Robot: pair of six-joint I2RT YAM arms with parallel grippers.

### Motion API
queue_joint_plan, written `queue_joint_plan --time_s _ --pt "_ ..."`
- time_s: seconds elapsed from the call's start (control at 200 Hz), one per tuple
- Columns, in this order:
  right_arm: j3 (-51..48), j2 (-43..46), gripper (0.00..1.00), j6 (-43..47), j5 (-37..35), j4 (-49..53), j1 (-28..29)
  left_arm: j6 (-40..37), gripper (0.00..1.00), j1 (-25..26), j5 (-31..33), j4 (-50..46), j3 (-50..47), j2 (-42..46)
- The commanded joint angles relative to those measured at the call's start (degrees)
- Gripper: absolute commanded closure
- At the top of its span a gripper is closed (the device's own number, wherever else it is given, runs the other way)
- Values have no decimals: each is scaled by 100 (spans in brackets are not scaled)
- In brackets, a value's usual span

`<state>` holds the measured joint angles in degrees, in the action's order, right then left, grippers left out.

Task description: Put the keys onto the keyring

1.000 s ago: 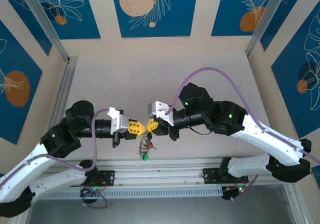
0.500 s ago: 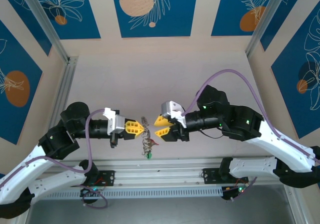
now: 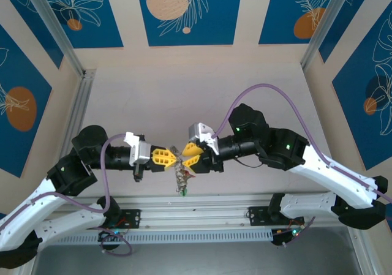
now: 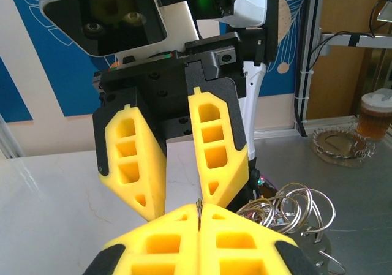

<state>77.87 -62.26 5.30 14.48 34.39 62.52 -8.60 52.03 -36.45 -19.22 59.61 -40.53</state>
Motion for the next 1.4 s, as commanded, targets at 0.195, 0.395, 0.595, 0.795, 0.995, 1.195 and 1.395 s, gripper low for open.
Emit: queue_joint_plan --time_s 0.195,0.395,0.595,0.795,0.995,1.195,1.395 --pt "-162 31 73 -140 398 -391 -25 56 100 53 -166 319 -38 124" --pt "-170 -32 98 -142 422 -380 -43 139 100 53 -151 501 -120 199" --pt "-150 -119 100 -222 484 -351 -91 306 100 53 -180 1039 -353 287" --pt "-46 -301 100 -211 397 -104 -128 286 100 53 -125 1255 -366 335" --pt "56 -523 100 -262 570 -43 -214 341 100 53 -171 1528 -458 340" --pt "-79 -347 80 -275 747 -346 -232 394 100 53 -144 1685 -548 373" --pt "-727 500 61 -261 496 -1138 -250 525 100 53 2 1812 -730 490"
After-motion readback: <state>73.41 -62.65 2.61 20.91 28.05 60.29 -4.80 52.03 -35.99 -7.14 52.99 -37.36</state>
